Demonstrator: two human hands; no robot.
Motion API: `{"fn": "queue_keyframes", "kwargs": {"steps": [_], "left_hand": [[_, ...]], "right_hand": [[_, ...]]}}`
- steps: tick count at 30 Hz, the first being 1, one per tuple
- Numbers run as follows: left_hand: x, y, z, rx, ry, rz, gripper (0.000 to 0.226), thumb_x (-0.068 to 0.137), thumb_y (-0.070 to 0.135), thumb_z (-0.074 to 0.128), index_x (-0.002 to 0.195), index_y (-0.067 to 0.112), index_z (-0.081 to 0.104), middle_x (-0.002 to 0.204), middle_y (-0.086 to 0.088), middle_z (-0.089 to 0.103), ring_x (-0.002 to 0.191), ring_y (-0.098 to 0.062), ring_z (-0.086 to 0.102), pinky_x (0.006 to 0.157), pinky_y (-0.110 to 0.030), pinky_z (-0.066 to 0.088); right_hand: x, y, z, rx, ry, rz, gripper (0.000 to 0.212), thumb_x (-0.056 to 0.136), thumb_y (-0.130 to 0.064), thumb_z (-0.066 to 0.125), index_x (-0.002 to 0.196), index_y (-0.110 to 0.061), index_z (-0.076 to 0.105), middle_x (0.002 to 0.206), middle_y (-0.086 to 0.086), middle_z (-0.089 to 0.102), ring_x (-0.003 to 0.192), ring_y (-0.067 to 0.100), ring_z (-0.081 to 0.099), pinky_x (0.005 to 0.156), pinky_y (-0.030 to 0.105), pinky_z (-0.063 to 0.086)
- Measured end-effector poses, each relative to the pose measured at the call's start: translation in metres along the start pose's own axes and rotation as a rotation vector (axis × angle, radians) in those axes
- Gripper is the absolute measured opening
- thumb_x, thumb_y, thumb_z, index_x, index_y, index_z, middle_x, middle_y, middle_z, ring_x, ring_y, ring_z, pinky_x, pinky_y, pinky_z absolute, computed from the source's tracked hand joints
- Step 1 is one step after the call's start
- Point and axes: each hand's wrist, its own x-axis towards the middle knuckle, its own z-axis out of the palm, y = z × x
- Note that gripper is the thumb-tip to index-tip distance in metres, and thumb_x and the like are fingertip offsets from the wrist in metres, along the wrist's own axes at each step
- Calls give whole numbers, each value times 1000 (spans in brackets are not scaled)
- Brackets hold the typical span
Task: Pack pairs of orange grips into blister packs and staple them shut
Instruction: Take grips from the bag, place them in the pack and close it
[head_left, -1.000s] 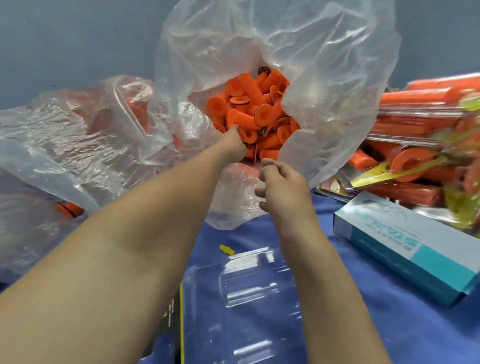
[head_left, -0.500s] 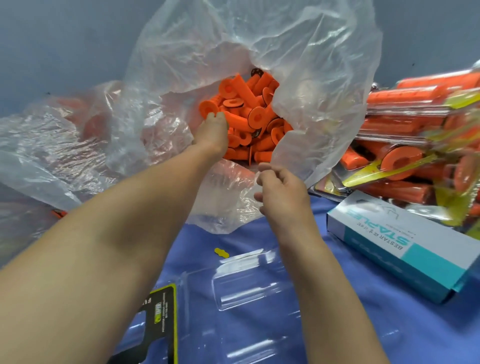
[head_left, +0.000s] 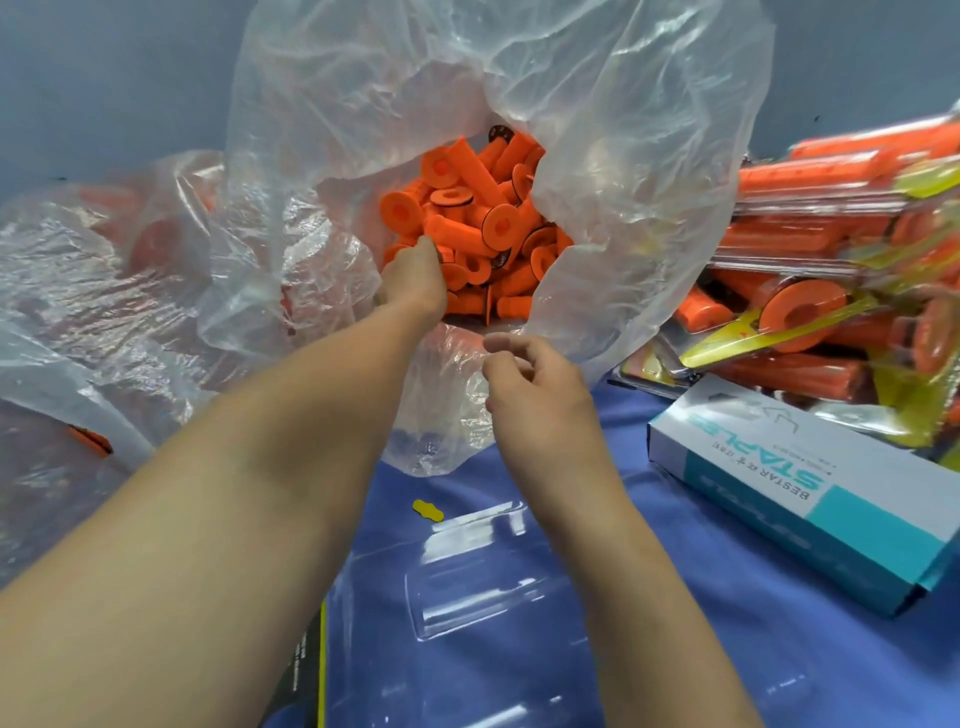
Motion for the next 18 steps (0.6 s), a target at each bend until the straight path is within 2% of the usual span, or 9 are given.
{"fn": "queue_keyframes", "kwargs": {"steps": [2, 4, 6, 8, 10, 12, 14, 16, 18], "left_hand": [[6, 2, -2, -46, 77, 10, 25, 97, 4, 41, 119, 11, 50, 115, -13, 63, 106, -35, 60, 81, -45, 50], [13, 8, -12, -117, 120, -4, 25, 99, 7, 44, 122, 10, 50, 117, -12, 64, 109, -32, 60, 78, -38, 42], [13, 17, -27, -204, 107, -52, 25, 99, 14, 48, 123, 11, 50, 116, -7, 64, 111, -29, 59, 75, -33, 34], [6, 23, -44, -328, 68, -96, 28, 98, 16, 46, 125, 8, 50, 113, -7, 61, 108, -29, 60, 76, -33, 39], [-10, 26, -63, -527, 32, -157, 29, 99, 13, 42, 127, 4, 47, 113, -13, 62, 88, -29, 68, 75, -35, 53], [-37, 27, -85, -782, -14, -216, 25, 101, 12, 39, 124, 4, 44, 102, -14, 62, 63, -22, 66, 69, -37, 60], [-70, 25, -112, -1011, -41, -228, 20, 103, 10, 38, 121, 3, 45, 90, -11, 60, 58, -17, 63, 61, -33, 60], [-111, 17, -141, -1233, -93, -237, 15, 105, 7, 39, 116, 2, 48, 81, -10, 59, 54, -14, 62, 55, -28, 57], [-158, 1, -169, -1419, -193, -243, 14, 105, 6, 40, 106, 2, 53, 70, -7, 63, 53, -12, 63, 54, -24, 56]], "right_hand": [[2, 3, 0, -7, -22, -24, 18, 96, -22, 46, 100, -32, 61, 75, -14, 56, 63, 6, 46, 61, 24, 35], [5, 4, -1, -7, -24, -31, 19, 96, -21, 46, 104, -30, 61, 76, -13, 55, 64, 7, 45, 63, 25, 34], [5, 3, -2, 2, -10, -22, 19, 96, -21, 47, 105, -30, 61, 78, -13, 56, 68, 8, 47, 67, 25, 36], [2, 0, -1, 1, 5, -18, 18, 96, -22, 48, 104, -31, 61, 81, -14, 58, 74, 9, 52, 68, 24, 38], [-4, -5, 1, -2, 17, -23, 18, 96, -22, 48, 103, -33, 60, 83, -15, 59, 83, 11, 57, 73, 25, 41], [-12, -9, 3, 0, 24, -17, 17, 96, -24, 48, 105, -34, 59, 90, -16, 60, 95, 14, 62, 82, 29, 46], [-20, -14, 5, 51, 42, 6, 18, 98, -25, 48, 111, -30, 59, 96, -15, 61, 100, 18, 64, 88, 34, 49], [-28, -22, 7, 164, 60, 63, 27, 100, -28, 47, 123, -20, 58, 98, -12, 61, 89, 16, 65, 82, 33, 50], [-40, -30, 11, 308, 109, 117, 31, 102, -36, 43, 126, -20, 54, 102, -7, 60, 81, 13, 64, 72, 30, 50]]}}
